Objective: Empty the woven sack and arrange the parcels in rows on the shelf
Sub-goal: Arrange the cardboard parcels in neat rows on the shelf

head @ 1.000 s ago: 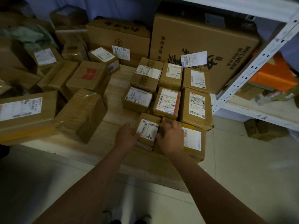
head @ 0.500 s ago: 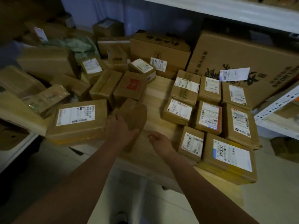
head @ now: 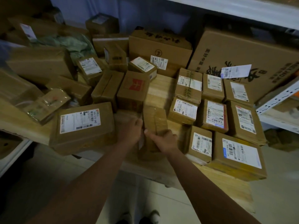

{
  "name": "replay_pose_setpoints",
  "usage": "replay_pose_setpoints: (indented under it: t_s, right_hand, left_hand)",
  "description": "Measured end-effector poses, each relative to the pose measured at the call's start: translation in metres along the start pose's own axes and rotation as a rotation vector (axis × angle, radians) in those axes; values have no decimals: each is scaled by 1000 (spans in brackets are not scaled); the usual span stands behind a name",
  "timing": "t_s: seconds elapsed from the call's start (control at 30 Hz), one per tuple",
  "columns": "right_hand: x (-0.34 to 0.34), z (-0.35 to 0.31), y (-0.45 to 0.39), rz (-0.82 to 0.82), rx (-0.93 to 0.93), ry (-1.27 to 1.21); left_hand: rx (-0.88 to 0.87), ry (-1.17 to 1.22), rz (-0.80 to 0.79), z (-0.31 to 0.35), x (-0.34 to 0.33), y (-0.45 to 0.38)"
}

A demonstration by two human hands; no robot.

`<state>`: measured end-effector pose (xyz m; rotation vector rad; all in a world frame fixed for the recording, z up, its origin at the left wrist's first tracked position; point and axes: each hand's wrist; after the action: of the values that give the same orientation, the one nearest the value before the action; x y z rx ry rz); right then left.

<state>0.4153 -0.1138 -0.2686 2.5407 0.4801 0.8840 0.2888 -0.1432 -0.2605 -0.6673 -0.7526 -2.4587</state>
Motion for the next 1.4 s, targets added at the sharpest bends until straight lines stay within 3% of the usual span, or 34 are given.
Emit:
replay_pose_setpoints:
  t_s: [0.07, 0.13, 0.27, 0.37, 0.43, 0.5, 0.57, 0.67, 0.77, 0.93, 1.1, 1.4]
  right_hand:
    - [2, 3, -2, 60, 20, 186]
    - [5, 6, -6, 120, 64, 208]
    - [18, 16, -13, -80, 24, -466]
    - [36, 17, -6, -258, -36, -701]
    - [41, 18, -2, -283, -47, -719]
    - [43, 20, -1, -282, -68, -669]
    - [45, 24, -4, -180, -67, -564]
    - [53, 31, -14, 155, 105, -235]
    - [65, 34, -16, 382, 258, 86]
    - [76, 40, -21, 196, 377, 223]
    - [77, 39, -27, 165, 407, 207]
    - [49, -21, -57, 95, 440, 149]
  left_hand:
    - [8, 172, -130, -6, -3, 2]
    - [36, 201, -187, -12, -4, 7]
    - [170, 298, -18, -19, 6, 14]
    - [343, 488, -275, -15, 15, 23]
    - [377, 525, -453, -13, 15, 30]
    - [360, 451, -531, -12, 9, 32]
    - [328, 368, -532, -12, 0, 31]
    - [329, 335, -542, -6, -14, 31]
    - [324, 341, -521, 1, -33, 31]
    - [338, 410, -499, 15, -59, 30]
    - [321, 345, -495, 17, -57, 22]
    - [302, 364, -51, 22, 2, -25]
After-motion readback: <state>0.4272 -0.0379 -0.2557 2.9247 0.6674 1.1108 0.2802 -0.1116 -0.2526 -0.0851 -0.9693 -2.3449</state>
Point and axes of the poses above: each hand's wrist, its own y-axis away from the middle knuckle, its own x-axis out of the back of the hand, z = x × y, and after that the axes turned 5 degrees about x, right-handed
